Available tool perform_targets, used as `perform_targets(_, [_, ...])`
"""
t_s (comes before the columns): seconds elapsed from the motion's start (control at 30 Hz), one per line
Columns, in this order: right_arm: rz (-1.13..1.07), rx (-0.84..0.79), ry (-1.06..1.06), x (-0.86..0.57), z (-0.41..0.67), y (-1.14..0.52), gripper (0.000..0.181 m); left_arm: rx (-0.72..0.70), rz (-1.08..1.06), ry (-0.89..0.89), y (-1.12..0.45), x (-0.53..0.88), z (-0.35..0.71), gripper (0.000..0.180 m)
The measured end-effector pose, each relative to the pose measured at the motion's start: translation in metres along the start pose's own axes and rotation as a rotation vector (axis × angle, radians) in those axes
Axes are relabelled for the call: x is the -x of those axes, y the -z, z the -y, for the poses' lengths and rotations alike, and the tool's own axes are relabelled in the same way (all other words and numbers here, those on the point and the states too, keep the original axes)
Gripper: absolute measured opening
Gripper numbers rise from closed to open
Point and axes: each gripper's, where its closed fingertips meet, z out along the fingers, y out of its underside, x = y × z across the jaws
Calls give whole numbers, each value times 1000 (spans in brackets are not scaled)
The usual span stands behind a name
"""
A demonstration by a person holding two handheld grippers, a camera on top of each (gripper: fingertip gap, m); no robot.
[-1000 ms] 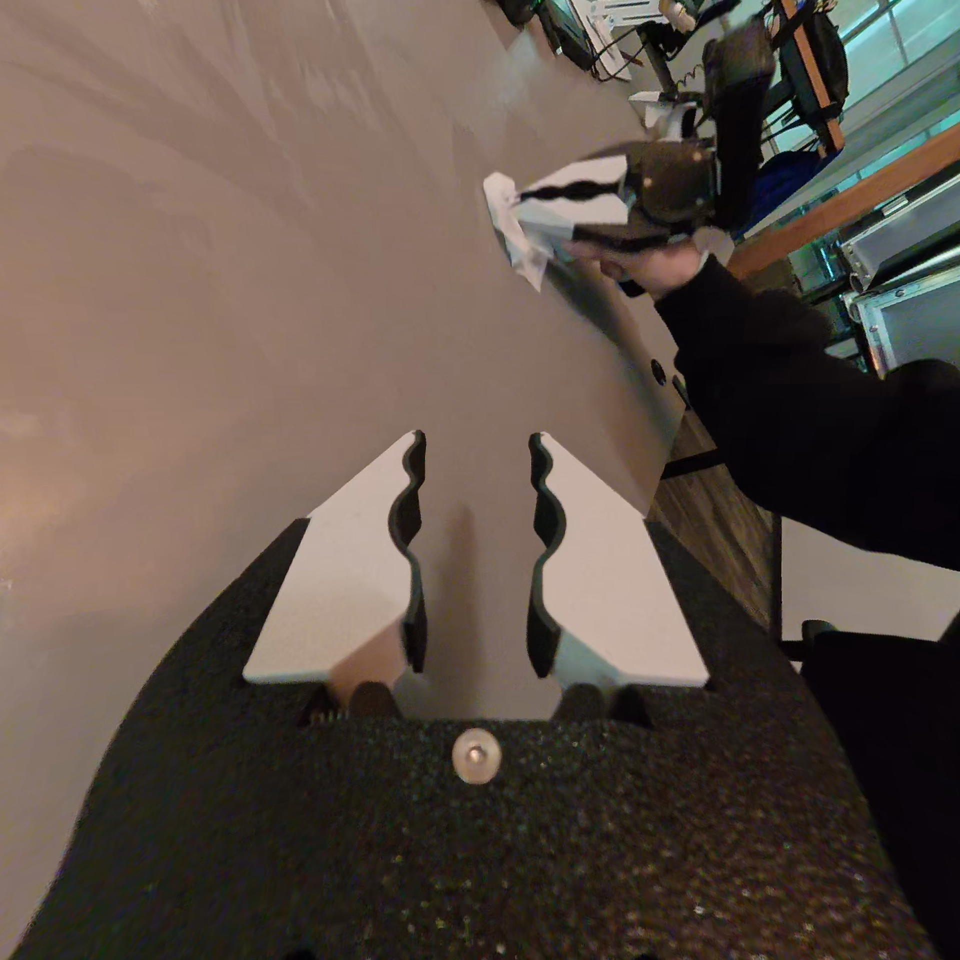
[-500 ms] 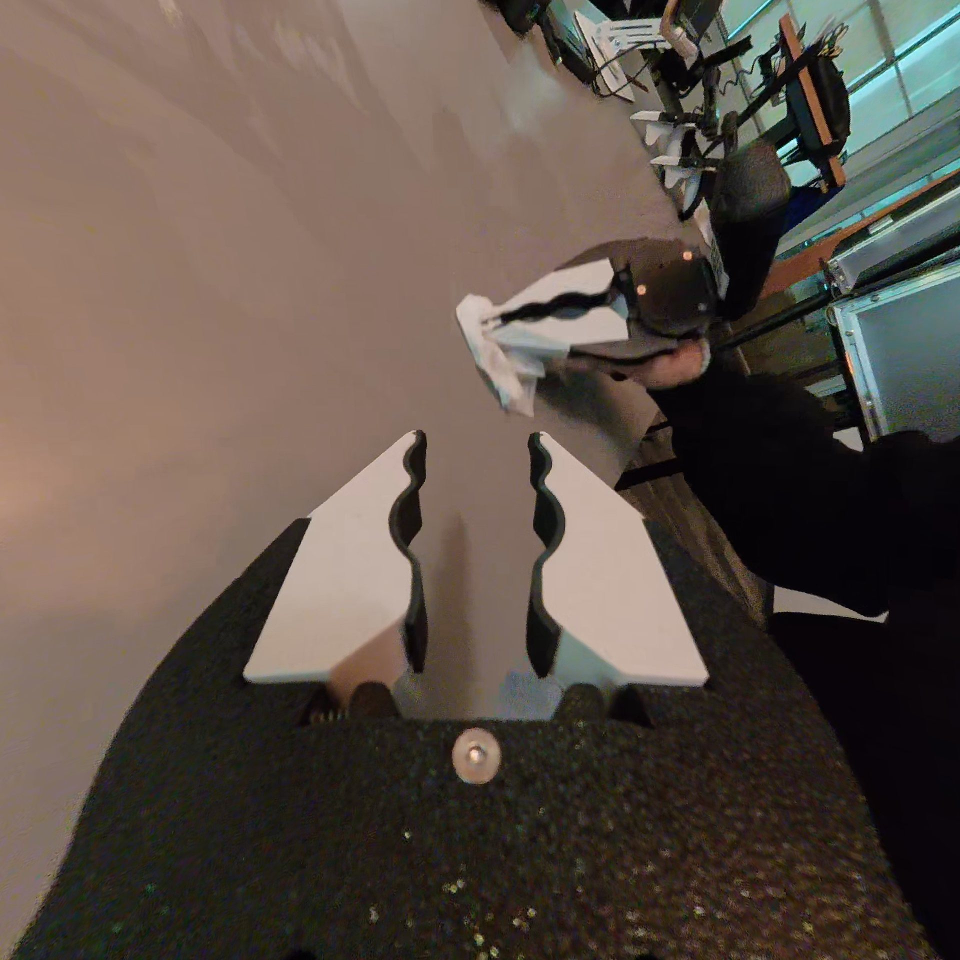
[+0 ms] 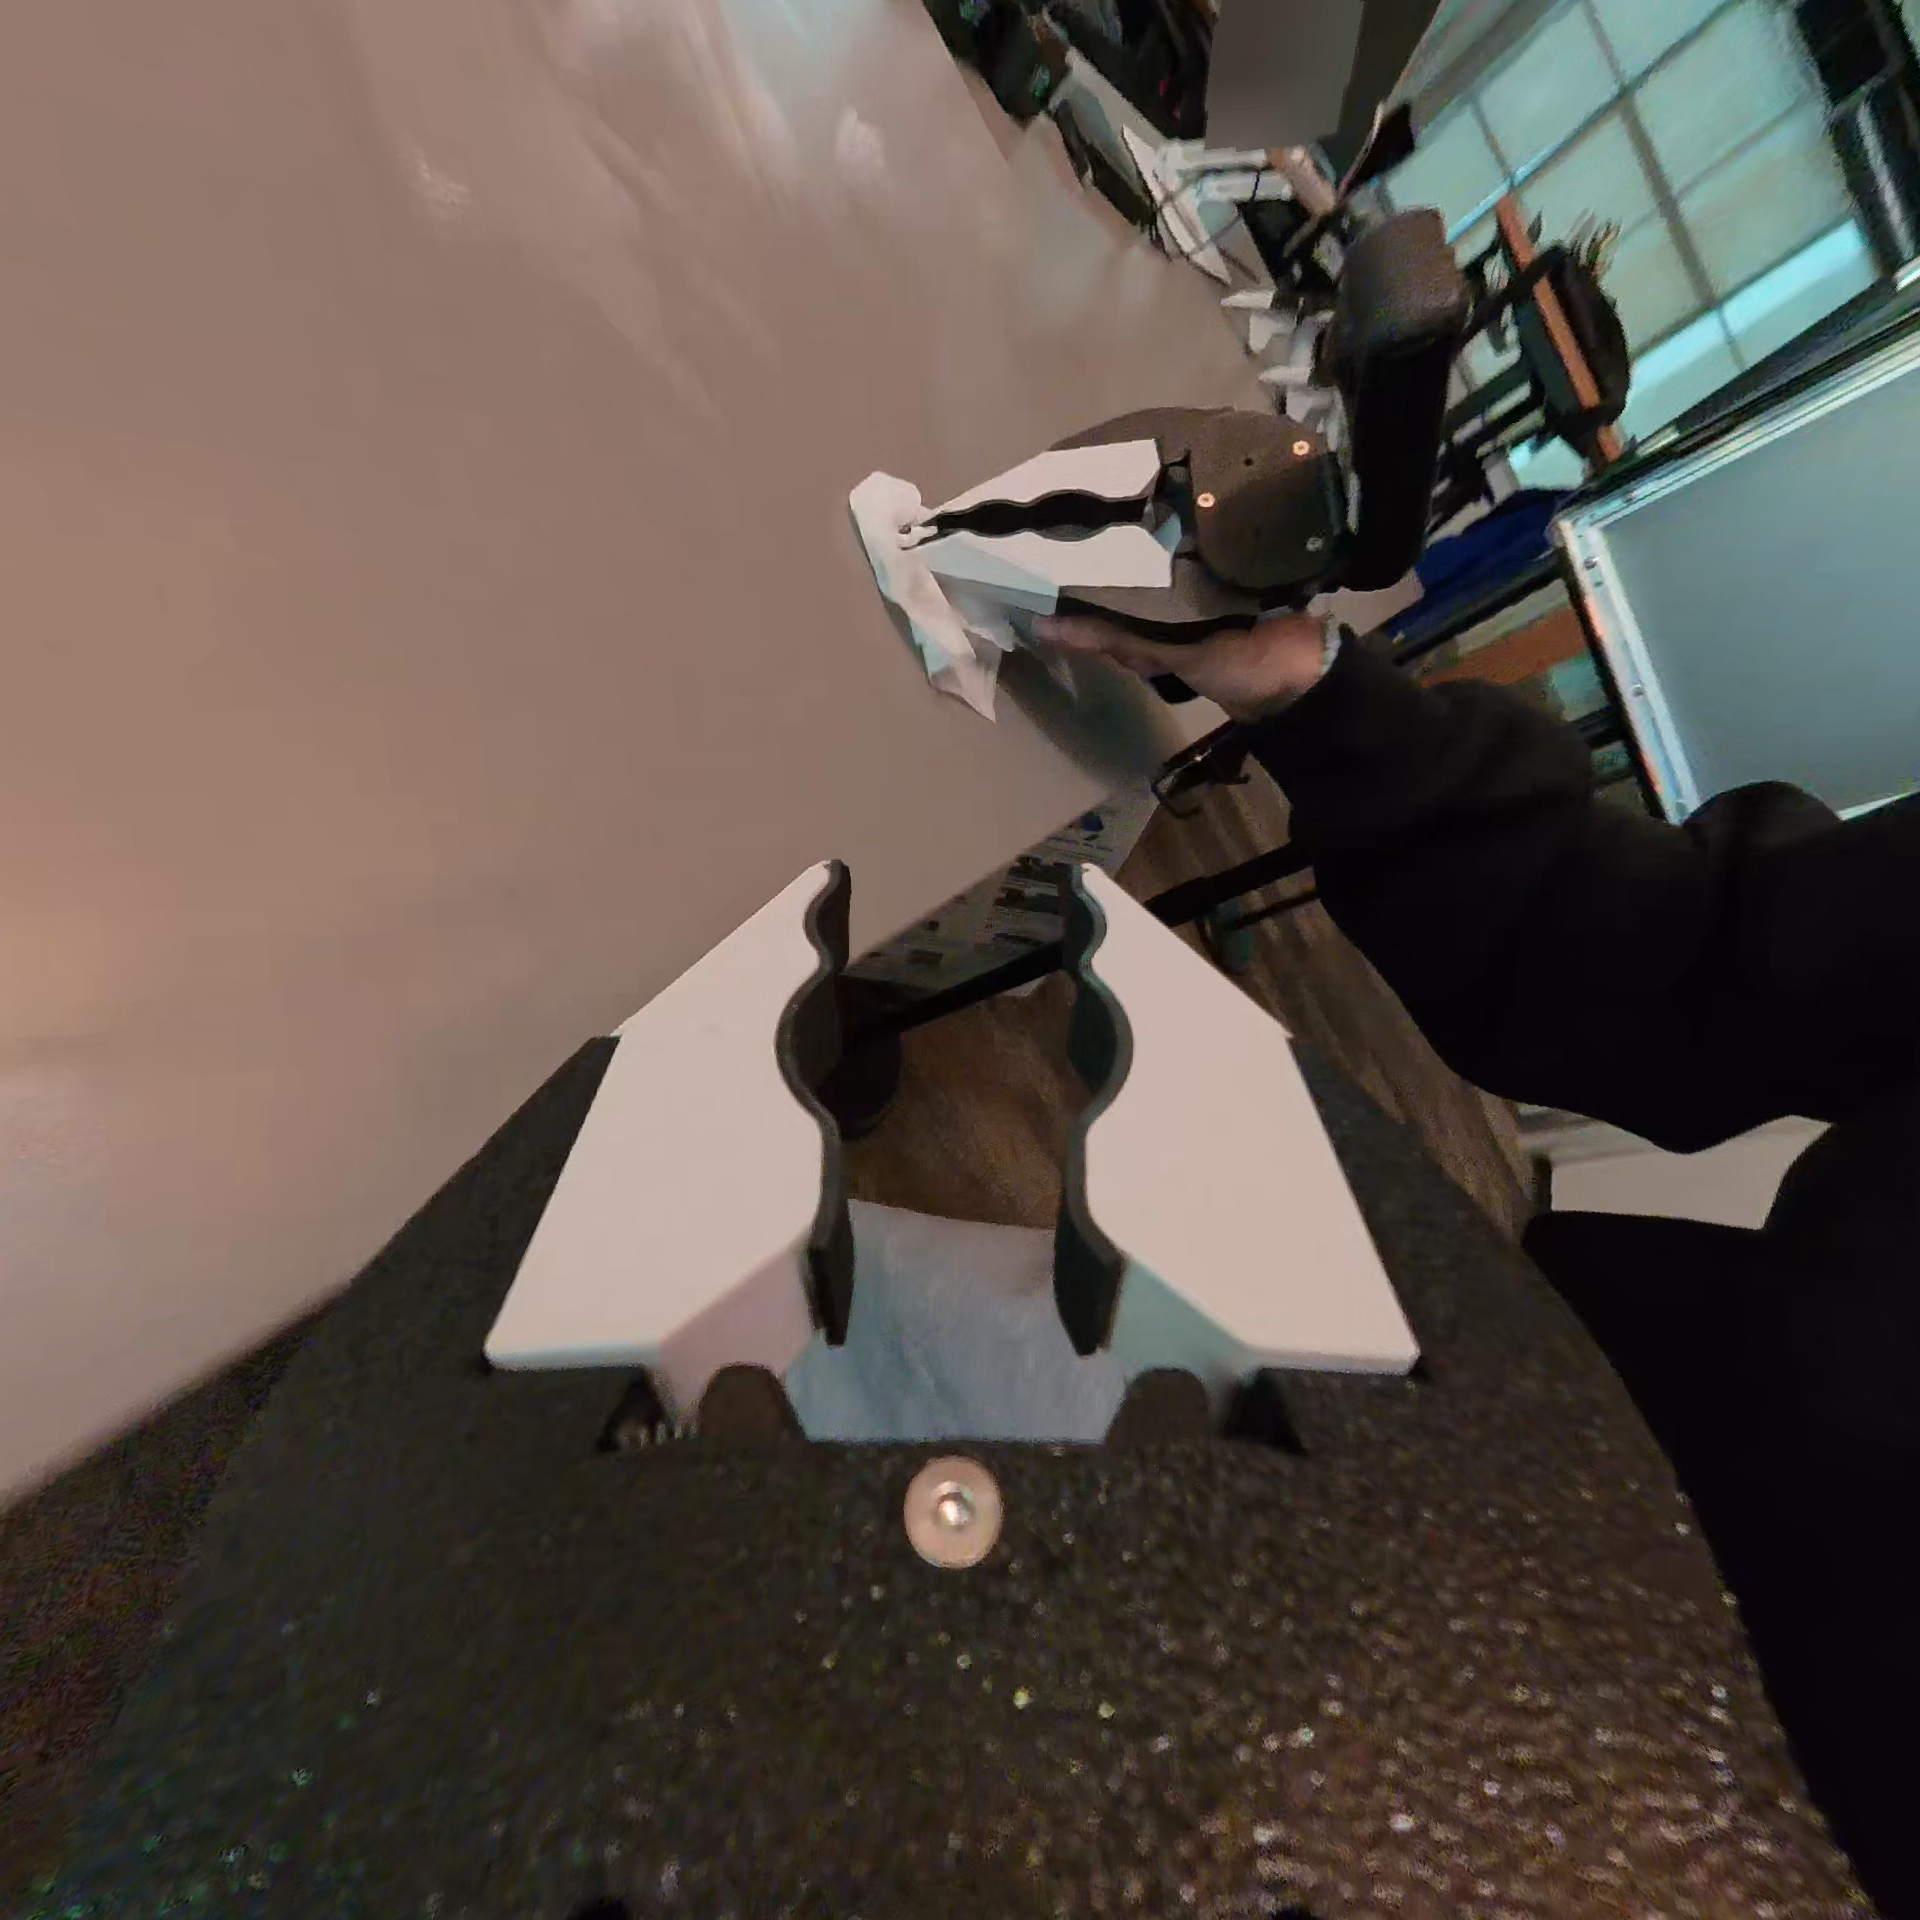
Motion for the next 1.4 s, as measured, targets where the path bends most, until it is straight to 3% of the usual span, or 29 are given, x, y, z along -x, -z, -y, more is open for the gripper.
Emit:
perform_targets(0.03, [-10,19,72,-1,0,0,3,-28,4,8,13,-4,-7,39])
perform_targets(0.17, [-555,259,167,-158,-42,11,3,-88,46,50,69,-6,-49,39])
perform_targets(0.27, [-365,132,-301,-164,-34,-2,3,-116,112,74,107,5,-80,38])
perform_targets(0.57, [76,14,-57,65,70,-60,3,-233,130,197,144,12,-118,38])
perform_targets(0.9, [243,-126,302,204,164,-128,3,-247,119,279,121,20,-135,38])
perform_targets(1.0, [239,-33,376,210,167,-131,3,-234,101,279,110,14,-128,38])
perform_targets(1.17, [216,28,91,145,147,-126,3,-217,133,238,111,13,-118,38])
perform_targets(1.4, [78,152,53,91,83,-71,3,-249,206,250,132,25,-114,39])
